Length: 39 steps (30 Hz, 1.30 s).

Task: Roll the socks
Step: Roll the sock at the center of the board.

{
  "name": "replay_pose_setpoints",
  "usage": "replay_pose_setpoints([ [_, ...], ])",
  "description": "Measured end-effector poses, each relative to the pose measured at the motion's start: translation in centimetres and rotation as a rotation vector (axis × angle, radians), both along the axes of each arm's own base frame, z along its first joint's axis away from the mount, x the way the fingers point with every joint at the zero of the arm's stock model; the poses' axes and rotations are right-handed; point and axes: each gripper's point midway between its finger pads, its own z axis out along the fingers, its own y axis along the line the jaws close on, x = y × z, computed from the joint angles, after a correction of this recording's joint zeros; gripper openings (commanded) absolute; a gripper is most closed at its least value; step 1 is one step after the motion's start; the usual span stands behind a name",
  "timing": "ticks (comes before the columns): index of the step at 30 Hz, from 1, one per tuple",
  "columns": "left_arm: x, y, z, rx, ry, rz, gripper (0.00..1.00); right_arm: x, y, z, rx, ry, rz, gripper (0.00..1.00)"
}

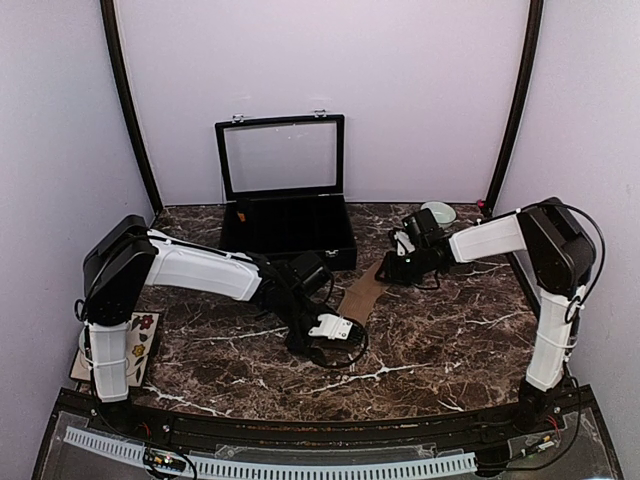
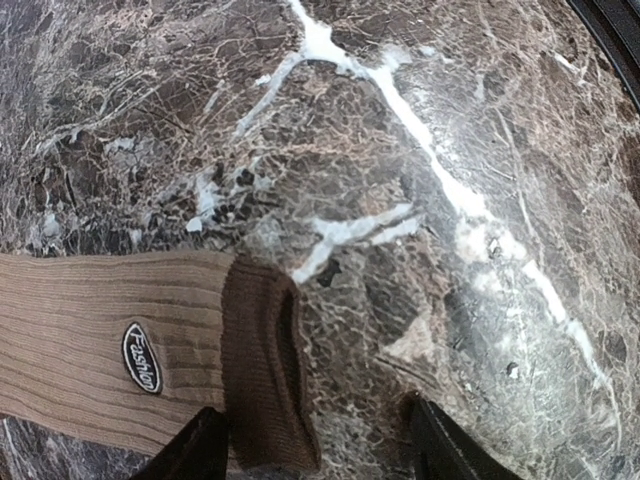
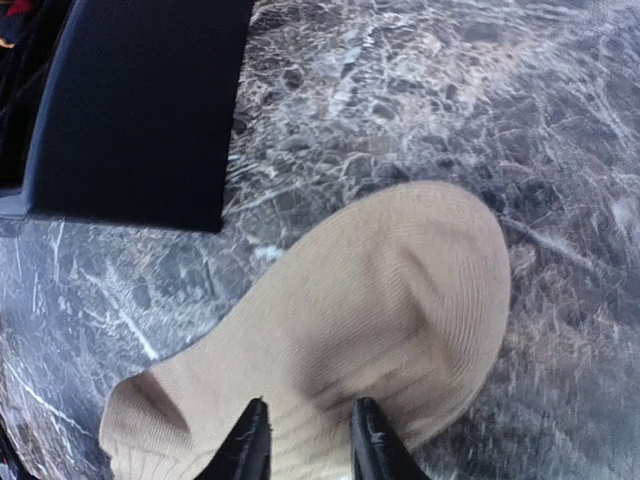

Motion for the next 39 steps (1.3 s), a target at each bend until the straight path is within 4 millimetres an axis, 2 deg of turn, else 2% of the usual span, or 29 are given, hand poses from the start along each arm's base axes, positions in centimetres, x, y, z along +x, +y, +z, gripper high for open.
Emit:
replay_pose_setpoints([
  [3, 0.1, 0.0, 0.0, -0.002, -0.008, -0.001, 0.56, -1.3, 0.1, 0.8, -0.006, -0.033, 0.026, 0.33],
  [7, 0.4, -0.1, -0.1, 0.001, -0.010, 0.004, 0.43, -3.9, 1.1, 3.0, 0.000, -0.117, 0.076, 0.34],
  [11, 1.2, -0.4, -0.2, -0.001, 0.001, 0.020, 0.24, -7.5, 1.5, 5.1, 0.018, -0.211, 0.112, 0.38],
  [13, 1.5, -0.4, -0.3, 0.000, 0.013, 0.027, 0.19, -9.2, 1.2, 5.5, 0.015, -0.239, 0.121, 0.41],
  [18, 1.7, -0.5, -0.3, 0.008, 0.058, 0.042, 0.17, -13.2, 0.7, 5.8, 0.021, -0.297, 0.168, 0.51],
  [22, 1.6, -0.4, -0.1, 0.009, 0.143, 0.075, 0.17, -16.7, 1.0, 6.4, 0.098, -0.379, 0.254, 0.68],
  [27, 0.1, 0.7, 0.0, 0.040, 0.285, 0.104, 0.17, -21.4, 2.5, 5.9, 0.161, -0.439, 0.414, 0.70],
  [29, -0.6, 1.2, 0.0, 0.058, 0.327, 0.108, 0.17, -22.2, 3.4, 6.2, 0.147, -0.476, 0.461, 0.77],
  [30, -0.9, 1.4, 0.0, 0.064, 0.341, 0.109, 0.17, -22.3, 3.7, 6.4, 0.135, -0.493, 0.468, 0.94],
  [31, -1.2, 1.5, 0.1, 0.072, 0.357, 0.111, 0.18, -22.5, 4.1, 6.7, 0.114, -0.517, 0.480, 0.99],
  [35, -2.0, 2.0, 0.0, 0.093, 0.406, 0.115, 0.17, -23.2, 4.7, 7.8, 0.093, -0.586, 0.469, 1.00],
  [39, -2.3, 2.1, 0.0, 0.105, 0.431, 0.115, 0.17, -22.6, 1.9, 8.6, 0.161, -0.638, 0.305, 1.00],
])
